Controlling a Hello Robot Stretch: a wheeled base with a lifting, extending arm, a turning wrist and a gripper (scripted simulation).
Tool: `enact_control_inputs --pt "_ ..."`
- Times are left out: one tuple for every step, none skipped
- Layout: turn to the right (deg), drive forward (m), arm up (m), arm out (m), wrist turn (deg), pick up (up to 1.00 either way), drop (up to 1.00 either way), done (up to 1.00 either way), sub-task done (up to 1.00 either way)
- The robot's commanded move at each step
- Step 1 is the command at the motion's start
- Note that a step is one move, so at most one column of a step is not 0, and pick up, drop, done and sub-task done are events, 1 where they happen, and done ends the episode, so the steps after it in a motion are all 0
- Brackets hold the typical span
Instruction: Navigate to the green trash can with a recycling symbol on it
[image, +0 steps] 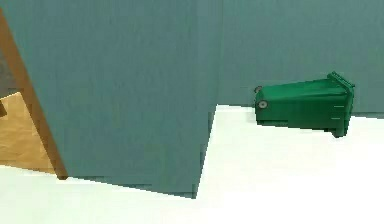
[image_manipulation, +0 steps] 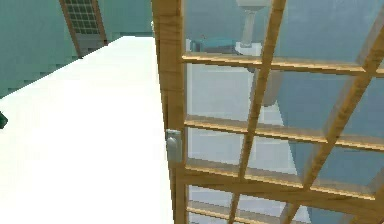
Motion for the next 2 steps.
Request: enact_control_inputs --pt "3.0 0.00 0.00 0.00 0.0 0.00 0.00 0.00 0.00" --pt "0.0 0.50 0.00 0.00 0.0 0.00 0.00 0.00 0.00"
